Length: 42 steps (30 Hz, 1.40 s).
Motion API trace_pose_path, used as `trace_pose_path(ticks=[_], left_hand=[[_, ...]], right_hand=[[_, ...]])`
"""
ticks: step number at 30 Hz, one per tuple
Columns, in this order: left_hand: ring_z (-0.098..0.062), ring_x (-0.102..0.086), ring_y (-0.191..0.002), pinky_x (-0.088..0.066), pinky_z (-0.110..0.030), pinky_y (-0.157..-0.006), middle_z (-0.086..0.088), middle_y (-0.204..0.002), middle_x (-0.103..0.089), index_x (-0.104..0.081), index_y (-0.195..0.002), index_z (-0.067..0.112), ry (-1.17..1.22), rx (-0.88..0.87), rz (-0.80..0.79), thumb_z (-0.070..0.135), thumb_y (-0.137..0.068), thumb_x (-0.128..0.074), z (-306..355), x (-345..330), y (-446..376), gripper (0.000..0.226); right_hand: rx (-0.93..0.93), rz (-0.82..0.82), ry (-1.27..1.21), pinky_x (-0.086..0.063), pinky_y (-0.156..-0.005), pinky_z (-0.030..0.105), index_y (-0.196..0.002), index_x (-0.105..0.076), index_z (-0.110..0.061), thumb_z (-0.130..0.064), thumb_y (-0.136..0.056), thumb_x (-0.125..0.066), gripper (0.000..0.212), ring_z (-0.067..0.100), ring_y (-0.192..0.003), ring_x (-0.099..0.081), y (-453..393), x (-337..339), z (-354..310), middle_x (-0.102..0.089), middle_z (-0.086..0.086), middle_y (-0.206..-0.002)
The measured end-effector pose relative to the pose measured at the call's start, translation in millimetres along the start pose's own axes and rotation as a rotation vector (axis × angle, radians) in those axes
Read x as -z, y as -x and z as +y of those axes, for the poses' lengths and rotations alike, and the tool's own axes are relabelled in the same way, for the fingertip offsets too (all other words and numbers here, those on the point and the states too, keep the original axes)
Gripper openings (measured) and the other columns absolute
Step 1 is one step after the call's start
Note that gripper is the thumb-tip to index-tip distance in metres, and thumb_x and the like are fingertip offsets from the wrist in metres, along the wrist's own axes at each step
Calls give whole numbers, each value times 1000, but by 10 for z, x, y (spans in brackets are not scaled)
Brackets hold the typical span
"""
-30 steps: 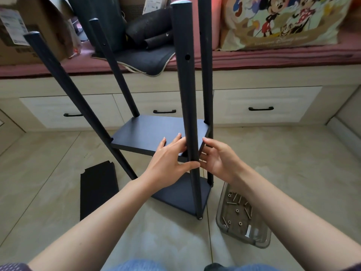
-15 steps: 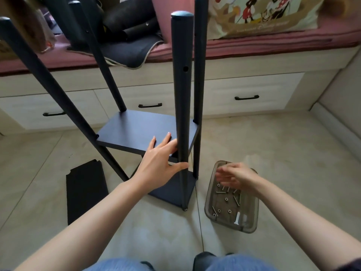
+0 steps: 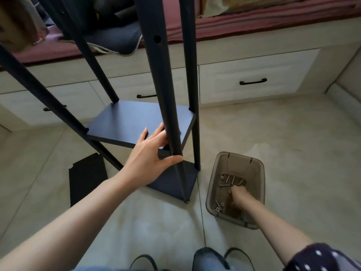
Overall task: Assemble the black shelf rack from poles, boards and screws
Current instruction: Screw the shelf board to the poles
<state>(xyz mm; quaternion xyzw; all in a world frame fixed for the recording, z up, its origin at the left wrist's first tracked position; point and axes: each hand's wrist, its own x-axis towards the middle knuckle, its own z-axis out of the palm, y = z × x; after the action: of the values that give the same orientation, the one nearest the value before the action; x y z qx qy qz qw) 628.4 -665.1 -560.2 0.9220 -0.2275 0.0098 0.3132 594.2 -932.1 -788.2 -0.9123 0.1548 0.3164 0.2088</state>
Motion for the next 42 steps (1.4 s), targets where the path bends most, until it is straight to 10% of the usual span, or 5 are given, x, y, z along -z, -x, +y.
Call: trace_pose_path(ticks=[16, 26, 31, 37, 42], left_hand=[[-14, -37, -146, 1, -38, -125, 7, -140, -60, -43, -147, 33, -14, 24, -27, 29, -89, -74, 37, 13, -1, 66], [-16, -39, -145, 0, -44, -126, 5, -144, -57, -42, -150, 25, -26, 46, -59, 32, -89, -72, 28, 11, -21, 68], [-19, -39, -145, 0, -42, -126, 1, -146, -55, -42, -150, 22, -25, 27, -28, 31, -89, -72, 43, -12, -24, 68], [-19, -34, -148, 3, -40, -123, 2, -152, -49, -41, -150, 23, -13, 15, -28, 28, -90, -73, 54, -4, -25, 68], [-19, -35, -147, 2, -40, -123, 6, -144, -57, -43, -147, 26, 66, 36, -27, 27, -90, -73, 59, 146, -8, 66]], right_hand=[[96, 29, 124, -46, -92, 30, -121, -57, -4, -3, -95, -47, 28, 32, -116, -59, -8, -1, 28, -58, 18, -126], [296, 348, -400, -49, -66, 16, -90, -77, -16, -15, -85, -76, 5, 8, -69, -69, 514, 796, -295, -75, -2, -78], [498, 186, -1026, -58, -63, 23, -100, -63, -4, -15, -96, -62, 11, 20, -75, -74, 971, 948, -876, -76, 10, -84], [481, 253, -1037, -55, -88, 35, -102, -51, -21, -34, -103, -44, 15, 10, -93, -68, 1002, 757, -1444, -69, -1, -94], [491, 266, -1071, -49, -71, 29, -104, -48, -11, -40, -106, -30, 35, 6, -69, -67, 1067, 541, -1669, -69, 4, -71]])
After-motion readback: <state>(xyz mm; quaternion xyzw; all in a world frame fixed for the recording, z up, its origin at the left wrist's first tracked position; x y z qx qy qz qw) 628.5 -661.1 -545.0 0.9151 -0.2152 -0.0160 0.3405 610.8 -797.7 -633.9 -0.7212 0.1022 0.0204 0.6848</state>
